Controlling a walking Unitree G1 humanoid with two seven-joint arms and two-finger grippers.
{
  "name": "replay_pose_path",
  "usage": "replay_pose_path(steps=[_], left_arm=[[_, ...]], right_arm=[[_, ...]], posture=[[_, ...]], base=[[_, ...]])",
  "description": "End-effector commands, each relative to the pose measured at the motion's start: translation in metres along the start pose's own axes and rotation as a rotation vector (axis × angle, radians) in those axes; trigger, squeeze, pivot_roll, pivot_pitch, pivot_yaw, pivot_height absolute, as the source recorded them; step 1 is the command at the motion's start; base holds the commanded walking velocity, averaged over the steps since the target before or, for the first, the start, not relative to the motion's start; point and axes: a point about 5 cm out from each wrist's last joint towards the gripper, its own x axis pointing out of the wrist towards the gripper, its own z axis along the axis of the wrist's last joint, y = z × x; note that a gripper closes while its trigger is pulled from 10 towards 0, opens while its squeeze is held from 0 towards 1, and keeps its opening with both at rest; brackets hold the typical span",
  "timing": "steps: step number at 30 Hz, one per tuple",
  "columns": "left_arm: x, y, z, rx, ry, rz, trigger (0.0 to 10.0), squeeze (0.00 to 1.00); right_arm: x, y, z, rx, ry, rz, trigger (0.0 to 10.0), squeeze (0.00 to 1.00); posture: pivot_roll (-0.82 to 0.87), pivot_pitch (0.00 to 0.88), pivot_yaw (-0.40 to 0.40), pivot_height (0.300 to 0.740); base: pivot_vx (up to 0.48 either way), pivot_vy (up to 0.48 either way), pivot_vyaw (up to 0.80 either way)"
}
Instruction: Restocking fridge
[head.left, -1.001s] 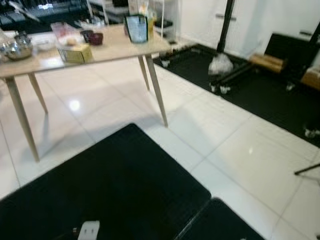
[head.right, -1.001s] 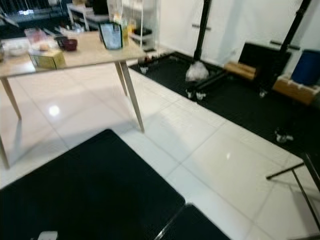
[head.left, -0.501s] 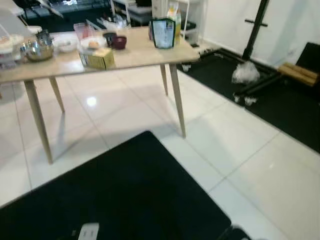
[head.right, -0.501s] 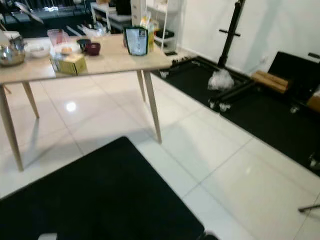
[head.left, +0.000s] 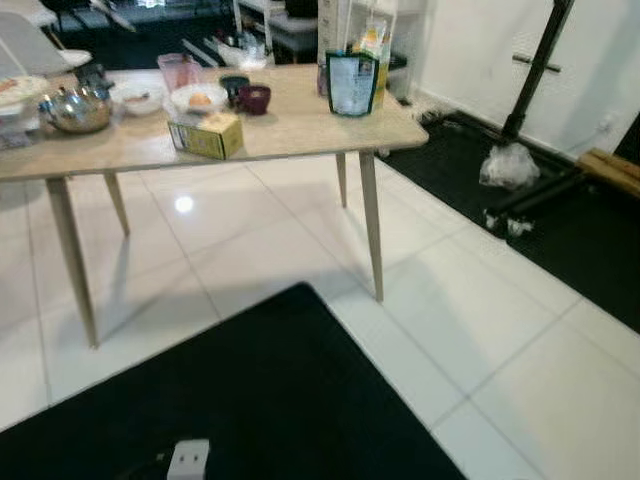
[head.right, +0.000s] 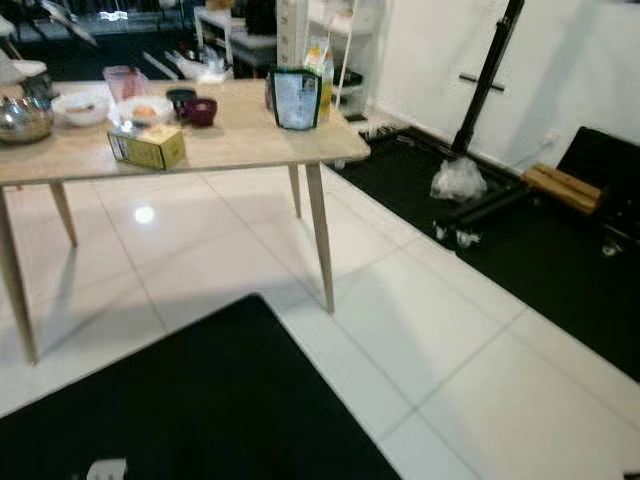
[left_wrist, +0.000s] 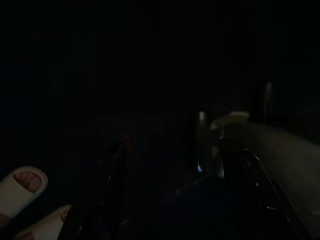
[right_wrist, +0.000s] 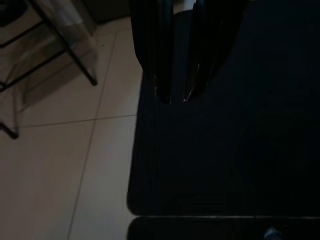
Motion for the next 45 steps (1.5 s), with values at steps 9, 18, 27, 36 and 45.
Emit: replay_pose_path(steps=[9,18,27,36,45], left_arm=[[-0.001,-0.004,-0.008,0.011,0.027,-0.004,10.0,0.0],[-0.001,-0.004,-0.01,0.003,0.028,-0.005,10.0,0.0],[-0.001,-0.006,-0.011,-0.016,0.024,-0.008,10.0,0.0],[-0.001,-0.006,-0.012,-0.03,0.025,-0.005,10.0,0.0],[0.0,-0.007,-0.006,-0.029,0.01,-0.009,10.0,0.0]], right_arm=[[-0.001,-0.002,-0.01,-0.001,0.009,-0.004,10.0,0.0],[-0.002,0.0,-0.018,0.007,0.023,0.009,10.0,0.0],[-0.003,0.0,-0.024,0.017,0.027,0.012,10.0,0.0],[-0.003,0.001,-0.027,0.025,0.03,0.014,10.0,0.0],[-0.003,0.002,-0.028,0.029,0.027,0.017,10.0,0.0]], posture=[[0.07,0.0,-0.045,0.74],[0.07,0.0,-0.043,0.74],[0.07,0.0,-0.046,0.74],[0.07,0.0,-0.039,0.74],[0.07,0.0,-0.032,0.74]], base=[[0.374,0.0,0.0],[0.378,0.0,0.0],[0.376,0.0,0.0],[0.377,0.0,0.0],[0.377,0.0,0.0]])
